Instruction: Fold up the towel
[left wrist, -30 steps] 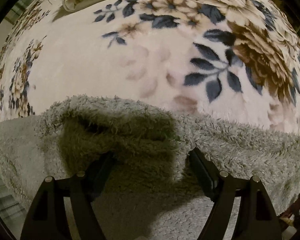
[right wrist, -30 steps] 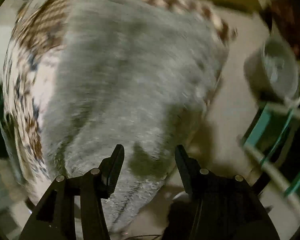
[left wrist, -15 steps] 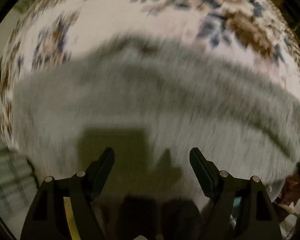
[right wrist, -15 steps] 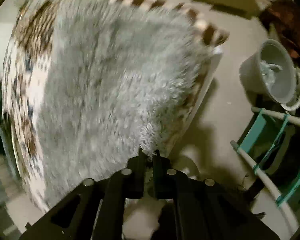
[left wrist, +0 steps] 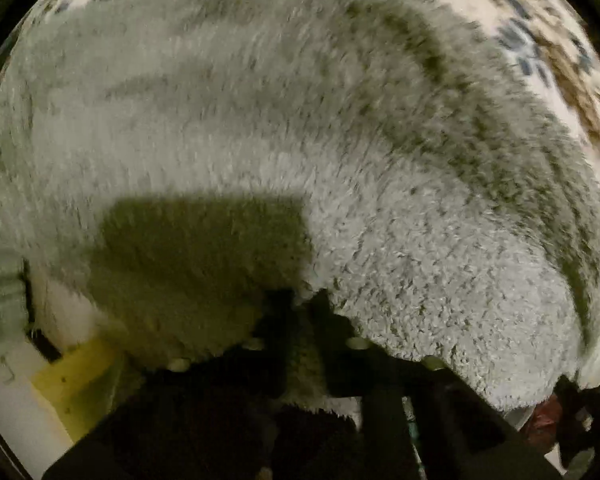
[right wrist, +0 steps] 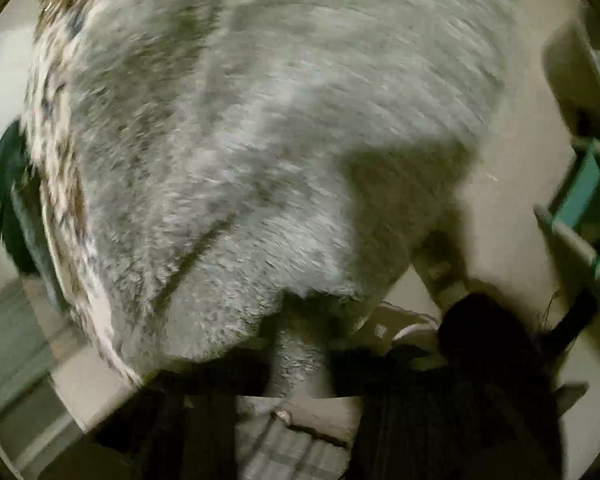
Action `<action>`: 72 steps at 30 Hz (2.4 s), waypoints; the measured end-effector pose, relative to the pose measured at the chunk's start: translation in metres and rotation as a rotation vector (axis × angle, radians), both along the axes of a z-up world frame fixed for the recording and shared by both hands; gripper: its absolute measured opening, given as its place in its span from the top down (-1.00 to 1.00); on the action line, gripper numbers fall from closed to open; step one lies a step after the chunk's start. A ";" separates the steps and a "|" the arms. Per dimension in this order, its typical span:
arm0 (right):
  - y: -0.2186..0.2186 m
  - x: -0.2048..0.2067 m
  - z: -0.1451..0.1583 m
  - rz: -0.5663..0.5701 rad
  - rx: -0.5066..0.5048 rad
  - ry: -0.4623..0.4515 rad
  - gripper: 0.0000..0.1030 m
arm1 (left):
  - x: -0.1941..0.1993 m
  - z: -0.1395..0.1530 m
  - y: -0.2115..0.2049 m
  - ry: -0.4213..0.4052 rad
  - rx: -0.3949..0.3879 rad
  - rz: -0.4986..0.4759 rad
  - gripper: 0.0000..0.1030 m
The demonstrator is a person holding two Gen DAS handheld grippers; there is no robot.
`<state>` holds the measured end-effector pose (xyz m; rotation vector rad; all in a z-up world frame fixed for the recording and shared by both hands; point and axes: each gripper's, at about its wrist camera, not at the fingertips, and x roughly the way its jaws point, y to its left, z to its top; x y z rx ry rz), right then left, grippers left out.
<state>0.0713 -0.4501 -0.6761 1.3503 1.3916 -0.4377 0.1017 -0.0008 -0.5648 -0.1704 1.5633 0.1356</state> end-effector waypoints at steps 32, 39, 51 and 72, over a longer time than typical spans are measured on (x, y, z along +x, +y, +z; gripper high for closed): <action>-0.168 0.150 0.127 0.461 -0.742 -0.122 0.79 | 0.042 0.063 -0.043 -0.175 0.011 -0.246 -0.33; -0.188 0.108 0.134 0.270 -0.748 -0.094 0.80 | 0.083 0.039 -0.095 -0.224 0.039 -0.317 -0.33; -0.204 0.021 0.103 0.056 -0.490 -0.130 -0.34 | 0.089 0.055 -0.079 -0.181 0.029 -0.329 -0.34; -0.160 -0.026 0.078 -0.099 -0.575 -0.154 0.90 | 0.060 0.037 -0.134 -0.085 0.089 -0.434 -0.34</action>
